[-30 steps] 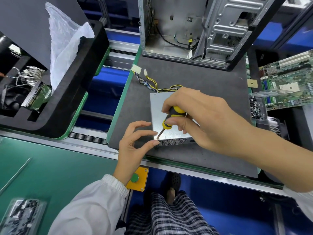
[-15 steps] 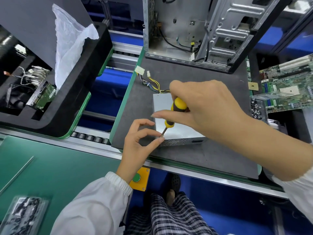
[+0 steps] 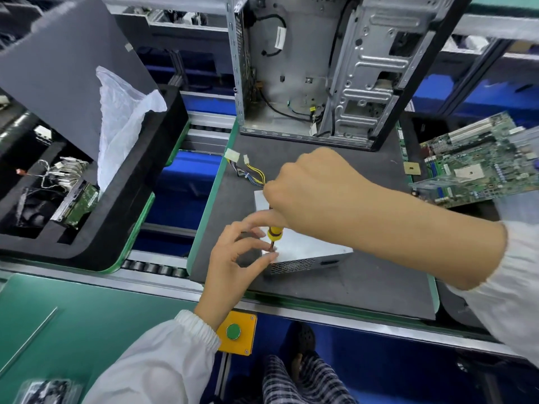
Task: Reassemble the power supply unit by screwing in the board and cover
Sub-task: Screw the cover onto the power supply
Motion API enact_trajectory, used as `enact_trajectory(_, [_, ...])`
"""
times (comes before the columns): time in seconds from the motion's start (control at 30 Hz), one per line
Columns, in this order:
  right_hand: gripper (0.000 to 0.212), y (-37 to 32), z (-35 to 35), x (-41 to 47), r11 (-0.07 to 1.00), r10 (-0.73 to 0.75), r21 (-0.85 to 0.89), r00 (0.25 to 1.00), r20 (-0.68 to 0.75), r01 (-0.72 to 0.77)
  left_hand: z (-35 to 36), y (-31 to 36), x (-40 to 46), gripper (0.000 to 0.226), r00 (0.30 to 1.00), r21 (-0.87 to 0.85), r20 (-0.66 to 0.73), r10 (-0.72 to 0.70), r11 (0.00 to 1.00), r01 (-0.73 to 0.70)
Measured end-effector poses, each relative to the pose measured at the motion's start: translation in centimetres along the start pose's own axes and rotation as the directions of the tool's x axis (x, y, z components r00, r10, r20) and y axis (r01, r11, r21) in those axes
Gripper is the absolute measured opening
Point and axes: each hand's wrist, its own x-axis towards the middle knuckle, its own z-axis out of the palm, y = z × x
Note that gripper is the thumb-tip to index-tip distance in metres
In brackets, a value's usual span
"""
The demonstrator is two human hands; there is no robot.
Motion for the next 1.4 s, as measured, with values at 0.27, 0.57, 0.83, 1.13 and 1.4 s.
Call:
enact_trajectory(0.27, [0.017,0.3,0.6,-0.2,0.924,-0.190,0.339,0.982,0.002,0.178,-0.5,0.4,0.1,0.005,0.993,0.112,0.094,0.066,0.991,-0.076])
enact_trajectory(0.57, [0.032,1.1,1.2,0.5,0.889,-0.198,0.427,0.980,0.035,0.164,-1.2,1.7,2.0,0.011,0.990,-0.041,0.140,-0.031,0.998,0.037])
enact_trajectory(0.83, [0.057,1.7,0.3,1.4,0.984,-0.067,0.164,0.998,-0.021,0.070,-2.2,2.9,3.0,0.035,0.958,-0.215,0.269,-0.100,0.963,0.161])
enact_trajectory(1.13, [0.038,1.1,-0.2,1.3,0.978,-0.113,0.180,0.993,0.040,0.104,-2.6,2.8,2.9,0.007,0.913,-0.162,0.399,-0.085,0.973,0.162])
enact_trajectory(1.4, [0.040,1.8,0.1,0.2,0.887,-0.291,0.416,0.942,0.166,0.201,-1.9,2.2,3.3,0.021,0.952,-0.214,0.276,-0.130,0.958,0.193])
